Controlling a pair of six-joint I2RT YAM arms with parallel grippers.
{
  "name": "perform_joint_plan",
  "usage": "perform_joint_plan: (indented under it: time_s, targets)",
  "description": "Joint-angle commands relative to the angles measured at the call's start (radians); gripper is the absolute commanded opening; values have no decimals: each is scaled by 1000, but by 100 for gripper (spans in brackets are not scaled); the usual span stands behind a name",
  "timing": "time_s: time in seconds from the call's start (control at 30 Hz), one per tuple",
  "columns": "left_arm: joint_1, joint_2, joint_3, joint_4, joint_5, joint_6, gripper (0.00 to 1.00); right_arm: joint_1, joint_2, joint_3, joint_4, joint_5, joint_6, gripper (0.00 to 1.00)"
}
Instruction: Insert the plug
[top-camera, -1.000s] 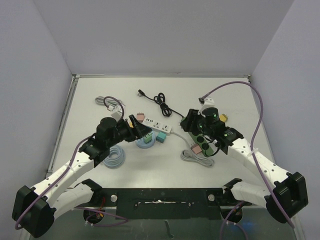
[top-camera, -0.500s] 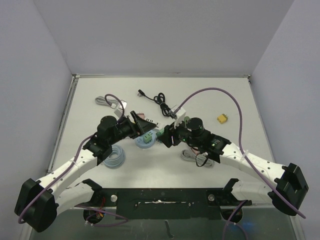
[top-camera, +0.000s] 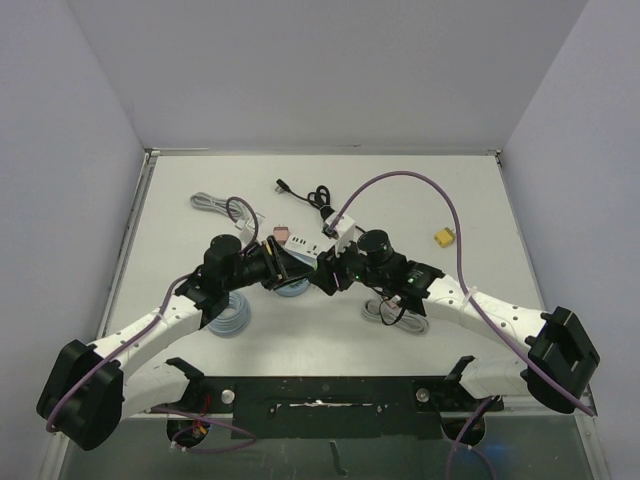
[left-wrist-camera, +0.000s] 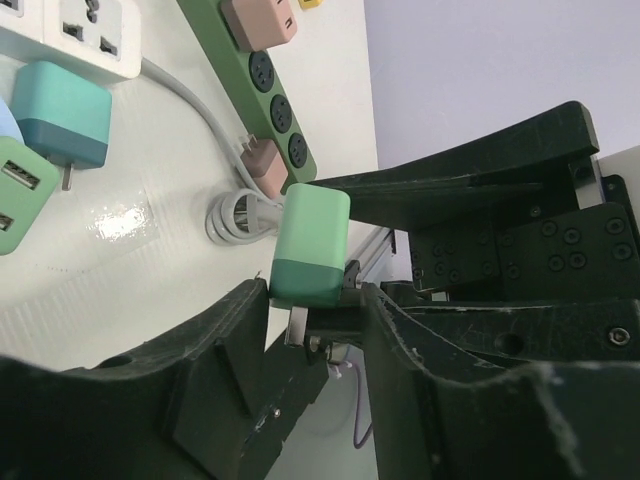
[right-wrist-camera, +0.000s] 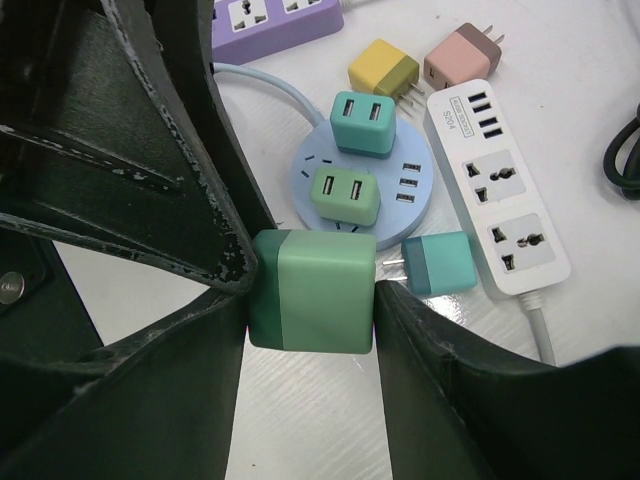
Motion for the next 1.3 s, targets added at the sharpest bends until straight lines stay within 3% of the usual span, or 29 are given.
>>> perform_joint_plan:
  time_s: [0.0, 0.27, 0.37, 0.43, 0.63, 0.9, 1.27]
  targets:
    - [-5, 10, 0, 56, 81, 4, 38, 7, -4, 56, 118, -41, 3, 48]
    - [-5, 44, 16, 89, 137, 31, 36, 2, -12, 48, 130, -100, 41, 51]
    - [-5, 32, 18, 104, 136, 64, 26, -13, -31, 40, 119, -101, 85, 62]
    - [-1, 16, 18, 113, 131, 91, 25, -27, -64, 19, 118, -108, 100, 76]
    - [18, -33, 27, 127, 159, 167, 24, -125, -219, -56, 98, -254, 150, 89]
    - [24, -62, 65, 181, 290, 206, 22, -183, -303, -82, 142, -431, 299, 87]
    - [24, -125, 64, 301, 413, 207, 21, -173, -238, -37, 121, -560, 260, 73]
